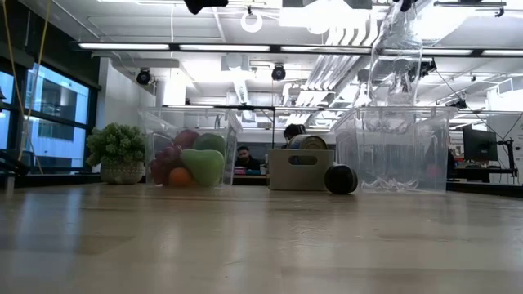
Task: Pick & Place Food Item
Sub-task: Put the empty water bottle into the right transparent bin
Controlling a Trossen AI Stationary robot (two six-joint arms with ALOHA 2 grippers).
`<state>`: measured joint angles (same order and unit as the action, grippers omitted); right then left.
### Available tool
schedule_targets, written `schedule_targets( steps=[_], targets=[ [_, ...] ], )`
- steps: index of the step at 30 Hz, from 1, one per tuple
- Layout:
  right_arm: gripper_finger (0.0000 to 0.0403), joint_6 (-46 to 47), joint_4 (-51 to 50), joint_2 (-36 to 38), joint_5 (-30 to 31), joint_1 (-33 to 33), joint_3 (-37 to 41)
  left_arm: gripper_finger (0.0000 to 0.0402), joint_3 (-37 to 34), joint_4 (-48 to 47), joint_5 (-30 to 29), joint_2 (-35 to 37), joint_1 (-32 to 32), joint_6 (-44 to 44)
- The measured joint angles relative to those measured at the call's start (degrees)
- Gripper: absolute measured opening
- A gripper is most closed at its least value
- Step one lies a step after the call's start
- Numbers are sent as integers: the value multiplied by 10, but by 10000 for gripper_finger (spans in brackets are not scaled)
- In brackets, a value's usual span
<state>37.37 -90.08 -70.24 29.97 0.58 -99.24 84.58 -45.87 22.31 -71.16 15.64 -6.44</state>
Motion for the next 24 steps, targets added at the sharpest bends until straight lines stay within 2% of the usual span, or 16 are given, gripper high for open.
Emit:
schedule_targets(
  steps=[7, 17, 24],
  targets=[
    [127, 13, 3, -15, 2, 0, 8, 372, 0, 0, 0, 0, 0, 14],
    [127, 50, 4, -6, 6, 0, 107, 372, 0, 0, 16, 0, 0, 24],
    [128, 50, 51, -7, 5, 0, 157, 372, 0, 0, 16, 0, 0, 24]
  ],
)
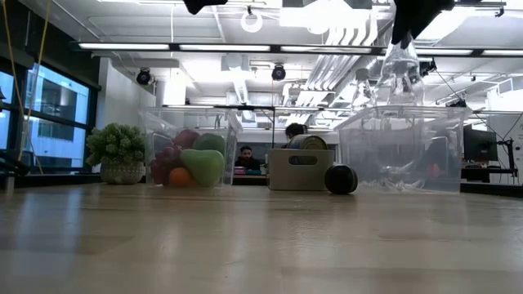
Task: Pick & Place Food Item
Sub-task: Put the empty water bottle into the right transparent bin, then put the plum into the left transparent bin
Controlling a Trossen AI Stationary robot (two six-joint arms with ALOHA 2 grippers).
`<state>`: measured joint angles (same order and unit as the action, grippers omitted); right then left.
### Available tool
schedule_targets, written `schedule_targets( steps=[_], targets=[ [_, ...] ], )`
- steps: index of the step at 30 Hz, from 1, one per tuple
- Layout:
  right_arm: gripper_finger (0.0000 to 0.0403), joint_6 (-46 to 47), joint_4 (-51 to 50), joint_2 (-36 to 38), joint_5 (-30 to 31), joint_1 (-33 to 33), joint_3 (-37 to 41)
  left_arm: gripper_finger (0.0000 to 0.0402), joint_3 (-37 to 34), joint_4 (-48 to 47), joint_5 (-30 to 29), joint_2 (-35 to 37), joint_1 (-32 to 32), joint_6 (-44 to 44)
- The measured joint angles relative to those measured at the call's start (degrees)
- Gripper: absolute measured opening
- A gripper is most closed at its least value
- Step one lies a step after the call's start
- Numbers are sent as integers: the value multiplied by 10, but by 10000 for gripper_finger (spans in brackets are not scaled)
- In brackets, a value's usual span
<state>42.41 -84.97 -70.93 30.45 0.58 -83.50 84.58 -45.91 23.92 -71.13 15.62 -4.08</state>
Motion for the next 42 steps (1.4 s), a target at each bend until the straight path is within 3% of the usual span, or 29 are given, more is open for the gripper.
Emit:
schedule_targets(
  steps=[5, 16, 22, 35, 42],
  targets=[
    [139, -1, 16, 0, -4, 0, 28, 372, 0, 0, 0, 0, -4, 0],
    [250, -5, 21, 0, 0, 0, 50, 372, 0, 0, 1, 0, -28, -14],
    [285, -16, 30, 0, 7, 0, 50, 372, 0, 0, 1, 0, -28, -41],
    [292, -43, -22, 0, 25, 0, -43, 372, 0, 0, -1, 0, -27, -53],
    [290, -47, -31, 0, -47, 2, -116, 372, 0, -12, -1, 0, -27, -50]
  ],
)
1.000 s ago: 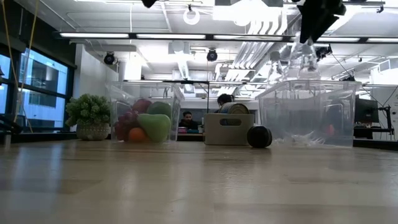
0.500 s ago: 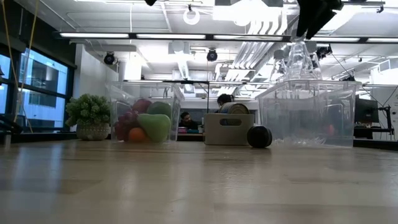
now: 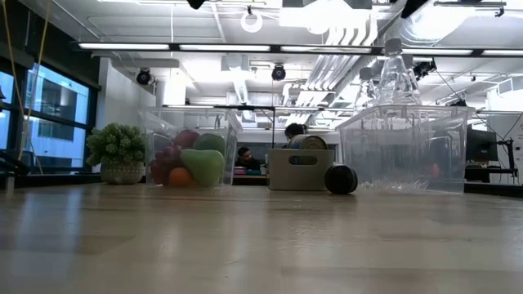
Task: Pick & Place Food Item
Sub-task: Put the plum into the left transparent bin
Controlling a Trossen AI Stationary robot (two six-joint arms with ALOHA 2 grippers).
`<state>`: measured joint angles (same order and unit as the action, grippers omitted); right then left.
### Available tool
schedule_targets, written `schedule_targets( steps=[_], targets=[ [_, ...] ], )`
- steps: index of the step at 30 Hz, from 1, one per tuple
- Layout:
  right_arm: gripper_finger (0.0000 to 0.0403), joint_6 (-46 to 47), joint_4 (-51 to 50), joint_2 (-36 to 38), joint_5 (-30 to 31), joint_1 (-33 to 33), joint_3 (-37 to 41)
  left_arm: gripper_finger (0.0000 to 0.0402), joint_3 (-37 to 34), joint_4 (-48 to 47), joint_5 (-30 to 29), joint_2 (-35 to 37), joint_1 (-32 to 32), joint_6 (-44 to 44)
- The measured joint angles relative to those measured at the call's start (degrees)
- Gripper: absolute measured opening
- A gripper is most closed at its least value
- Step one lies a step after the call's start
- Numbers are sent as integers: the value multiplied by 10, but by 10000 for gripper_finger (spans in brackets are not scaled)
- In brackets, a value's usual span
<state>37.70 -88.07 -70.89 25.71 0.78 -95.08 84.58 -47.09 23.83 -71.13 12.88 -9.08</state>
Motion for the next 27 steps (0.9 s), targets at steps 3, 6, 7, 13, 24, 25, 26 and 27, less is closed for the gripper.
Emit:
schedule_targets(
  steps=[3, 6, 7, 13, 24, 25, 26, 27],
  targets=[
    [291, -2, 30, 0, -38, 3, -24, 372, 0, -7, 0, 0, 0, 2],
    [289, -25, 85, 0, -47, 20, -39, 372, 0, -3, 4, 0, 0, 11],
    [288, -36, 104, 0, -48, 27, -42, 372, 0, -2, 9, 0, 0, 13],
    [287, -82, 207, 0, -64, 81, -42, 372, 0, -1, 21, 0, 0, 35],
    [286, -113, 325, -23, -82, 105, -43, 372, 0, -5, 33, 0, 0, 53],
    [286, -118, 329, -30, -83, 105, -43, 372, 0, -6, 33, 0, 0, 53],
    [286, -123, 336, -38, -83, 105, -43, 372, 0, -9, 34, 0, 0, 53],
    [287, -127, 339, -43, -83, 105, -43, 372, 0, -13, 36, 0, 0, 53]
  ],
)
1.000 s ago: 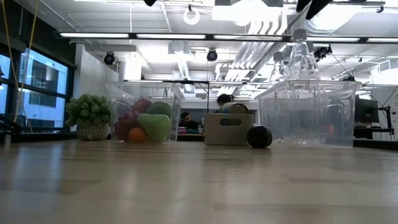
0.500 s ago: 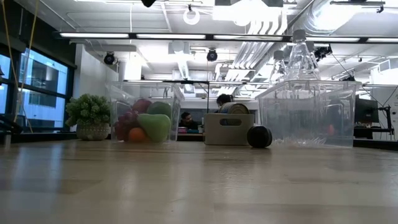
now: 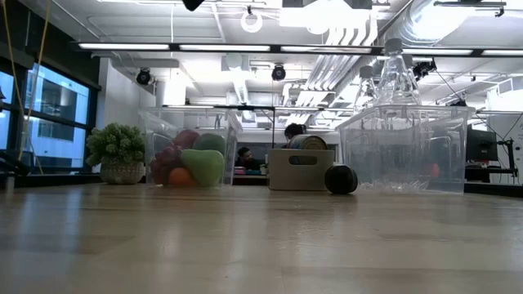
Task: Pick & Place Food Item
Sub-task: Put the plum into the left transparent bin
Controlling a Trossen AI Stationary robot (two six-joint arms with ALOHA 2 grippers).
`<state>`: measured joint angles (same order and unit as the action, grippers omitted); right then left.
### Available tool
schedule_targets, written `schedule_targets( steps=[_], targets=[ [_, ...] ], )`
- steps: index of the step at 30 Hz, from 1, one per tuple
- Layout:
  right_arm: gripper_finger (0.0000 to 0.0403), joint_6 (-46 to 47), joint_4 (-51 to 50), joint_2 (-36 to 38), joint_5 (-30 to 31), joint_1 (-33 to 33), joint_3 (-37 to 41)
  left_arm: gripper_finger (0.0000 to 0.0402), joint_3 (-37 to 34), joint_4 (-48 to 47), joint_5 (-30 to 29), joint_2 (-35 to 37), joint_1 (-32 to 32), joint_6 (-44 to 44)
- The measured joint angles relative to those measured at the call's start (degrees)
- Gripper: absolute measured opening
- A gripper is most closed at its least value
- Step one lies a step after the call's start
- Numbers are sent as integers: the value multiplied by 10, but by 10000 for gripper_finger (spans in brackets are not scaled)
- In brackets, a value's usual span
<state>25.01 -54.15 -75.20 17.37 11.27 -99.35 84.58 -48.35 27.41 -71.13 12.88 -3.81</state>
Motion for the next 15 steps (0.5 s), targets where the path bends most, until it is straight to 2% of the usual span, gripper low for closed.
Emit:
schedule_targets(
  steps=[3, 7, 11, 15],
  targets=[
    [302, -18, -1, -23, 0, 0, 1, 372, 0, -6, 1, 0, 0, 0],
    [348, -29, 6, -61, 3, -2, 1, 372, 0, -10, 10, 0, 0, 17],
    [394, -20, 22, -107, 4, -24, 1, 372, 1, -40, 76, 0, 0, 62],
    [378, -11, 49, -135, -61, -42, 1, 372, 1, -147, 162, 0, -4, 42]
  ],
)
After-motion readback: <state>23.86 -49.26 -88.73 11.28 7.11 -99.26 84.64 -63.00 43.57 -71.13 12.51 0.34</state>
